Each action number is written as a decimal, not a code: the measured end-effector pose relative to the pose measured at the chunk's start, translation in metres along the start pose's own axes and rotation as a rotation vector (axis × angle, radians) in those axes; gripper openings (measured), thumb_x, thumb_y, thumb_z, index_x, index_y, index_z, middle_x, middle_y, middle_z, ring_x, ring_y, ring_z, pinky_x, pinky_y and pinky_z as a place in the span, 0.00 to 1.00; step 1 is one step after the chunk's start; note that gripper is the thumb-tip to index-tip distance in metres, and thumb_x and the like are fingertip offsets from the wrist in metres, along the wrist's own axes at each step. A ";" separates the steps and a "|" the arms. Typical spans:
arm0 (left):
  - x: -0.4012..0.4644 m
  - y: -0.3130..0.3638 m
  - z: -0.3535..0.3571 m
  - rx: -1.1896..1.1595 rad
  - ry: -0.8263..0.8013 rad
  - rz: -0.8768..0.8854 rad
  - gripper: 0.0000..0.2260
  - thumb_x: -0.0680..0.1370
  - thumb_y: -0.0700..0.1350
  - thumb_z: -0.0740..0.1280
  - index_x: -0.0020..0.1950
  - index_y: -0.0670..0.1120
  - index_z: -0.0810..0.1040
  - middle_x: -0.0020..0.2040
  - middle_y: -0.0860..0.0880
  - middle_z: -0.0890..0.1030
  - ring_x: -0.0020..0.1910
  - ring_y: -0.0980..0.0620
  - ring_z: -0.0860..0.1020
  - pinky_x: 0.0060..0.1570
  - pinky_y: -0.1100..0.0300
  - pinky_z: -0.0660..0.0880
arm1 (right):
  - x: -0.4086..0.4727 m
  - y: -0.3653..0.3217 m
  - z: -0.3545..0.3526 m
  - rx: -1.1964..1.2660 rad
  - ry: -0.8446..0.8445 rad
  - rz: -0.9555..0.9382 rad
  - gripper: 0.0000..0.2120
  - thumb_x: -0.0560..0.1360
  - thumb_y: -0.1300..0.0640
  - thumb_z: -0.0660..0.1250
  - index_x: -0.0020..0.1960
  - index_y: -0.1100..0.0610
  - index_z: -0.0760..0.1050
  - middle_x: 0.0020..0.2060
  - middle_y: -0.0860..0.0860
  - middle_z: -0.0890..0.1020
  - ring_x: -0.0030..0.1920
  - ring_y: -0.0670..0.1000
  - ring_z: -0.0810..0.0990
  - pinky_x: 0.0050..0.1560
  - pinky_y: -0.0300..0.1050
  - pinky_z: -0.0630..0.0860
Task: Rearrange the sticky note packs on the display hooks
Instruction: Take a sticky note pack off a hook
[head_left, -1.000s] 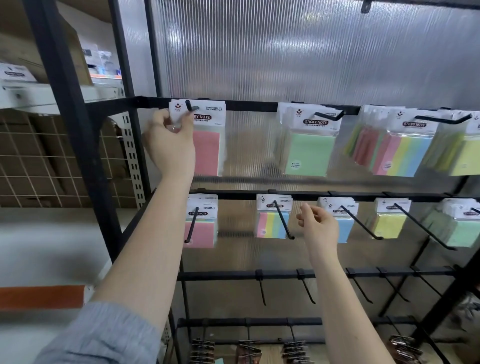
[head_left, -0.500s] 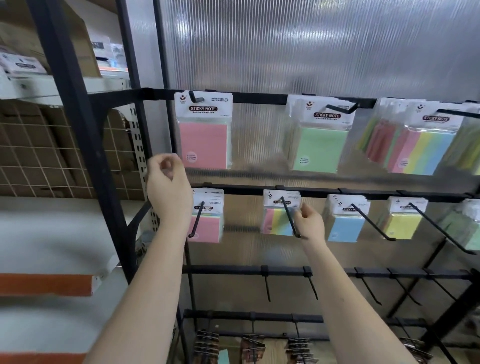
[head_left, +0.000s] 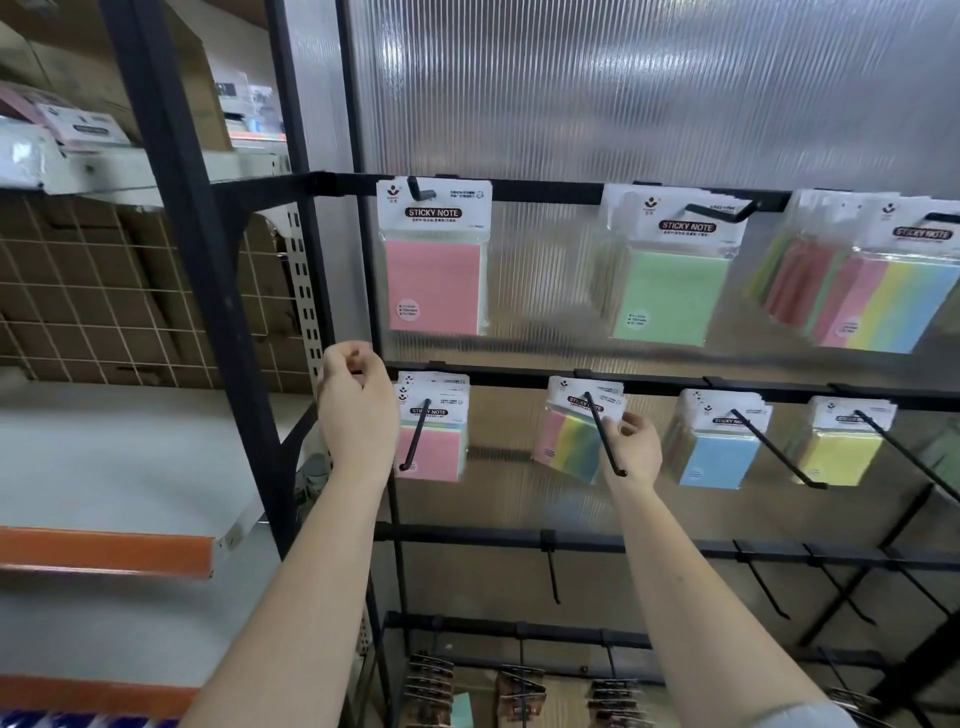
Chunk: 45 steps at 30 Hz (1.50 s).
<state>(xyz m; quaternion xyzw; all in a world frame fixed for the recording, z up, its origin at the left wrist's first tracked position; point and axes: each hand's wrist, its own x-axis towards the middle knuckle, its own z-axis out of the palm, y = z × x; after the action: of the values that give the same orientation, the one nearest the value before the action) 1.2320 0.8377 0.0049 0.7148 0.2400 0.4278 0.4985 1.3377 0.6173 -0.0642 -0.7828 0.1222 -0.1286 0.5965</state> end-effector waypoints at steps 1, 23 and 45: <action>0.000 -0.001 0.000 0.002 -0.006 -0.001 0.03 0.81 0.47 0.57 0.54 0.52 0.68 0.43 0.57 0.69 0.39 0.65 0.68 0.33 0.70 0.61 | 0.001 -0.001 0.000 0.003 0.000 0.011 0.18 0.78 0.55 0.63 0.65 0.62 0.71 0.59 0.57 0.78 0.59 0.57 0.76 0.51 0.44 0.68; -0.009 -0.027 0.002 0.032 -0.141 -0.101 0.06 0.80 0.47 0.56 0.56 0.51 0.70 0.42 0.58 0.70 0.38 0.64 0.67 0.33 0.66 0.62 | -0.060 -0.012 -0.054 -0.055 -0.124 -0.048 0.21 0.81 0.54 0.56 0.30 0.54 0.57 0.23 0.46 0.59 0.25 0.46 0.56 0.27 0.40 0.54; 0.006 -0.072 0.030 0.064 -0.315 -0.376 0.13 0.80 0.44 0.56 0.62 0.46 0.73 0.54 0.46 0.78 0.41 0.51 0.75 0.30 0.63 0.67 | -0.111 -0.056 -0.094 -0.361 0.088 -0.273 0.23 0.80 0.54 0.55 0.28 0.58 0.55 0.22 0.50 0.60 0.25 0.50 0.57 0.28 0.44 0.52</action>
<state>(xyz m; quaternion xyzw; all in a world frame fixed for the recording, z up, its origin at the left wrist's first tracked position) 1.2666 0.8554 -0.0628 0.7308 0.3017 0.2030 0.5777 1.2029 0.5856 0.0074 -0.8796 0.0623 -0.2183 0.4180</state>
